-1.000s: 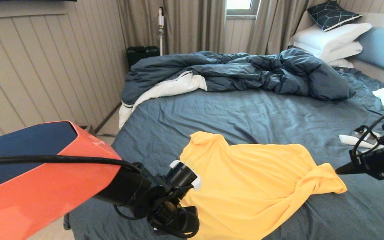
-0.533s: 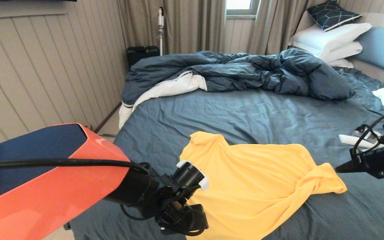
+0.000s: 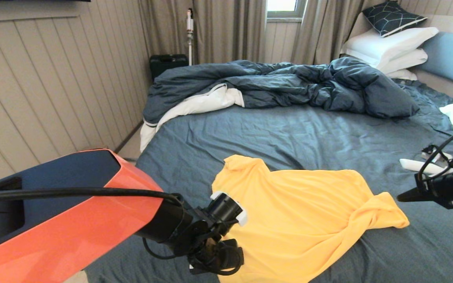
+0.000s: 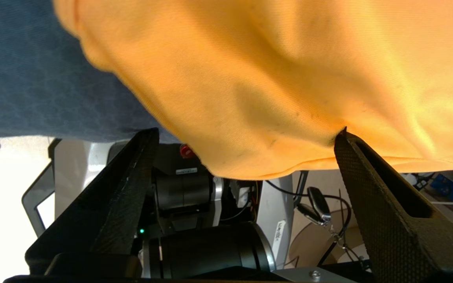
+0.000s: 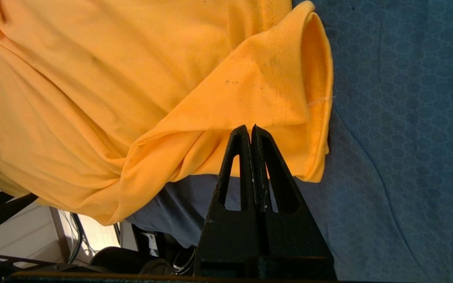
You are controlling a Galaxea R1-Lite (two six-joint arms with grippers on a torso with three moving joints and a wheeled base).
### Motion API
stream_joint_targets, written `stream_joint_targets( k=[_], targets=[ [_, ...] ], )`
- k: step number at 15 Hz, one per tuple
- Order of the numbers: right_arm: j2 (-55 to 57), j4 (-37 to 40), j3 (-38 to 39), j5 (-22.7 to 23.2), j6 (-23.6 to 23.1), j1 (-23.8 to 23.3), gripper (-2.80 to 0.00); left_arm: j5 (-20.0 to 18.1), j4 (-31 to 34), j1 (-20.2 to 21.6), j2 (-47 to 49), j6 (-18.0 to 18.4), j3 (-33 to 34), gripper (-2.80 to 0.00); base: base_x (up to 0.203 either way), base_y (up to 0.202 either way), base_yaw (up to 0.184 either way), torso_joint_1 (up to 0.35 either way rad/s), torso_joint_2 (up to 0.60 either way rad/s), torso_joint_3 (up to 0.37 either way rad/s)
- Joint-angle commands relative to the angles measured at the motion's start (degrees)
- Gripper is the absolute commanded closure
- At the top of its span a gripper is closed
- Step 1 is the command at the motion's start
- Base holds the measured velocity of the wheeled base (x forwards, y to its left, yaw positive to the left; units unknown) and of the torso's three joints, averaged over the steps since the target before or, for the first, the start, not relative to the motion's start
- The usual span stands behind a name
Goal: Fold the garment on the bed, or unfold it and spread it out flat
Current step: Fold the yellow T-shirt
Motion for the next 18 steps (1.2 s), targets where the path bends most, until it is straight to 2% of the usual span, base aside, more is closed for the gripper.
stream_joint_targets(
  k=[1, 2, 3, 11, 15, 18],
  targets=[
    [0.1, 0.2, 0.0, 0.2, -0.1, 0.1, 0.00, 0.0, 0.0, -0.1, 0.3, -0.2, -0.3, -2.80, 0.000, 0.000, 0.000, 0.000, 0.00, 0.000],
    [0.0, 0.2, 0.0, 0.2, -0.1, 0.1, 0.00, 0.0, 0.1, -0.2, 0.3, -0.1, -0.6, -2.80, 0.000, 0.000, 0.000, 0.000, 0.00, 0.000],
    [-0.1, 0.2, 0.0, 0.2, -0.1, 0.1, 0.00, 0.0, 0.1, -0.2, 0.3, 0.0, -0.8, 0.00, 0.000, 0.000, 0.000, 0.000, 0.00, 0.000],
    [-0.6, 0.4, 0.1, 0.1, -0.1, -0.3, 0.00, -0.3, 0.5, -0.2, 0.7, -0.3, -2.1, 0.00, 0.000, 0.000, 0.000, 0.000, 0.00, 0.000],
    [-0.7, 0.4, 0.5, 0.1, -0.1, -0.3, 0.00, -0.8, 1.5, -0.1, -4.5, -0.4, 1.9, 0.00, 0.000, 0.000, 0.000, 0.000, 0.00, 0.000],
    [-0.7, 0.5, 0.8, 0.1, 0.0, 0.0, 0.00, -0.7, 2.8, 2.4, -9.6, 0.5, 1.2, 0.00, 0.000, 0.000, 0.000, 0.000, 0.00, 0.000]
  ],
)
